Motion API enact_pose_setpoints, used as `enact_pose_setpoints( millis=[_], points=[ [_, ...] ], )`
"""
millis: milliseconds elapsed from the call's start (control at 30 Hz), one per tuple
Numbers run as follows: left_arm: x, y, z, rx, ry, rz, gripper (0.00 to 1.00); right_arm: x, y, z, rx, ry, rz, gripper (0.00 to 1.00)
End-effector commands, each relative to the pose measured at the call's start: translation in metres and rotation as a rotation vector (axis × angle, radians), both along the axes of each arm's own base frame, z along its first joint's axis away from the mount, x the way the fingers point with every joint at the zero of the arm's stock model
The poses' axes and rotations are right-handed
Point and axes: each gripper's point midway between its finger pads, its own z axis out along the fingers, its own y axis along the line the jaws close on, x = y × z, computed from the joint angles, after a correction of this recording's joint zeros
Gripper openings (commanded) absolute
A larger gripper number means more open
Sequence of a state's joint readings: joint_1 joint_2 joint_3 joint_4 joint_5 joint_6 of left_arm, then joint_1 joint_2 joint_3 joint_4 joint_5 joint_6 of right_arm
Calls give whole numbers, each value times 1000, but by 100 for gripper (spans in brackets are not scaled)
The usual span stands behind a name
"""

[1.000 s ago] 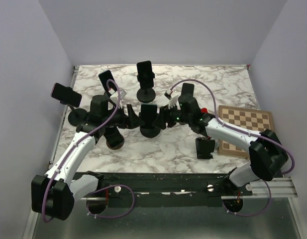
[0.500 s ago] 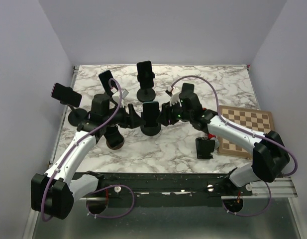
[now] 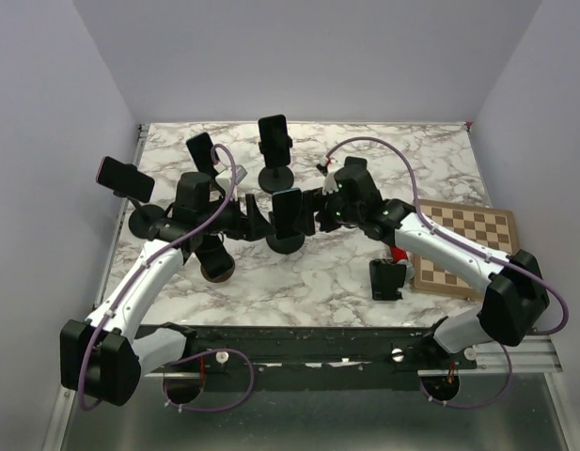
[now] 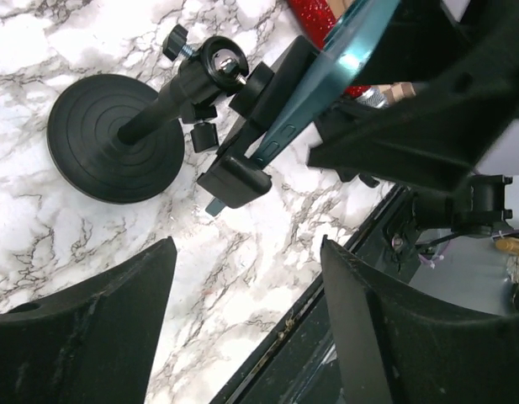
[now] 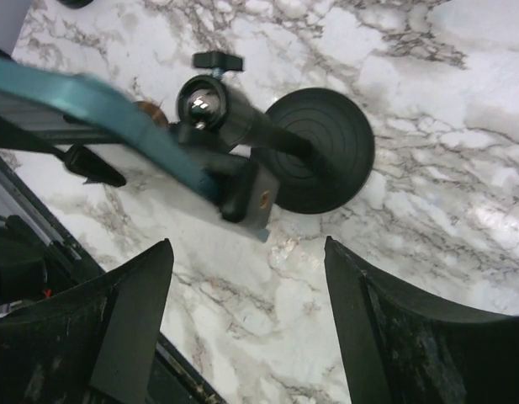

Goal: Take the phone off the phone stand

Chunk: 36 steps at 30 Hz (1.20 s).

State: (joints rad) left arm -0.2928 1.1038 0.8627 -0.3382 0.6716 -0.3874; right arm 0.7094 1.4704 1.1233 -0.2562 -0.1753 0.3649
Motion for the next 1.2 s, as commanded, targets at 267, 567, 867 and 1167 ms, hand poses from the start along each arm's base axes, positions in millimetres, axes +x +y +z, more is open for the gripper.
enact_pose_setpoints(
  millis=[267, 567, 867, 1167],
  points=[
    [16, -2, 10, 20, -93, 19, 61, -12, 6, 60, -69, -66, -375, 91],
    [4, 11, -5, 36, -106, 85, 63, 0, 35, 77, -84, -159, -381, 100],
    [6, 17, -1, 55, -136, 116, 81, 19, 44, 66, -141, -207, -449, 93],
    [9, 21, 1, 69, -156, 139, 80, 28, 44, 58, -171, -251, -460, 75]
  ],
)
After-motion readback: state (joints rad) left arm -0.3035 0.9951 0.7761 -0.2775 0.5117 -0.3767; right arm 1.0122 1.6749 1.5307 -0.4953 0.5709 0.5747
